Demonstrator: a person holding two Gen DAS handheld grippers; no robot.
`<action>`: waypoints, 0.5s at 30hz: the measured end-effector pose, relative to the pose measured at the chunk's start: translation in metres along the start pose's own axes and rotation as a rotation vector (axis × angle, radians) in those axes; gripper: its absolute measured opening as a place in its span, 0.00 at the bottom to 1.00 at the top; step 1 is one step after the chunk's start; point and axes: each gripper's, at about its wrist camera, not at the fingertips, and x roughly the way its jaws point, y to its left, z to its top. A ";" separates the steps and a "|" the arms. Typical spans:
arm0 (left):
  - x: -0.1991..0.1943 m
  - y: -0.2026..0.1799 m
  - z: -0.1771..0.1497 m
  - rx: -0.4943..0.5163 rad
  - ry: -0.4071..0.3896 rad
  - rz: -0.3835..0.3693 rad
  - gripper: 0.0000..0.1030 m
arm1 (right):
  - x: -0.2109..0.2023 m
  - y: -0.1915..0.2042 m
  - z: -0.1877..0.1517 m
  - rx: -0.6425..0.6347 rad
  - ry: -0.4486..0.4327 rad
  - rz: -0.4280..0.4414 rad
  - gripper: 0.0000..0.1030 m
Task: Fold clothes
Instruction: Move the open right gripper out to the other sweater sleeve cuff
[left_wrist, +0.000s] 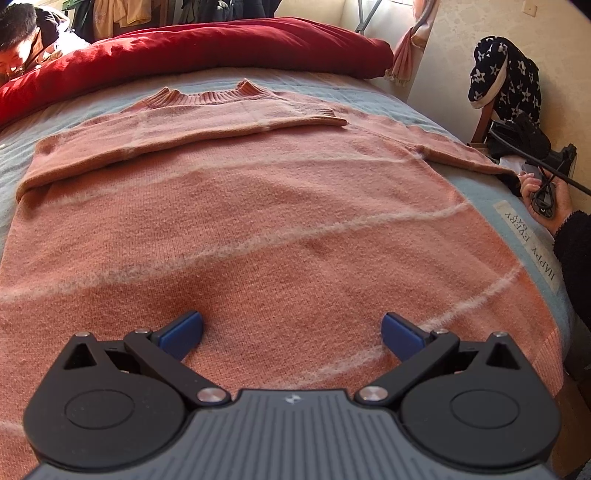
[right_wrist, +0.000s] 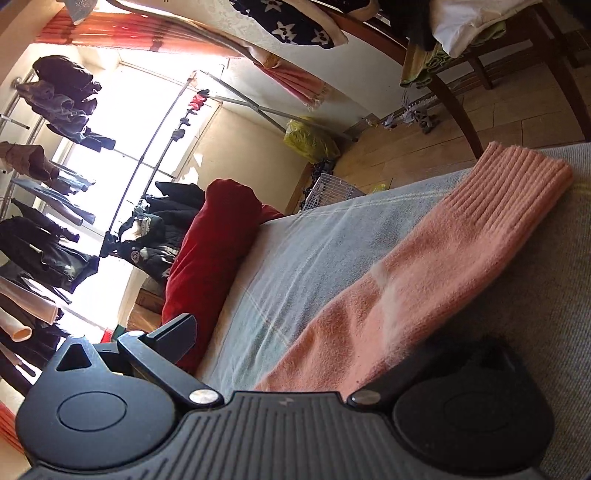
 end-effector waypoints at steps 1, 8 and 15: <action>0.000 -0.001 0.001 0.008 0.003 0.001 0.99 | -0.001 0.001 0.001 0.017 0.002 0.022 1.00; -0.008 0.003 0.000 0.008 -0.004 0.004 0.99 | -0.003 0.028 0.002 0.011 0.037 0.078 1.00; -0.023 0.014 -0.004 0.021 -0.012 0.020 0.99 | 0.000 0.065 -0.010 -0.011 0.079 0.124 1.00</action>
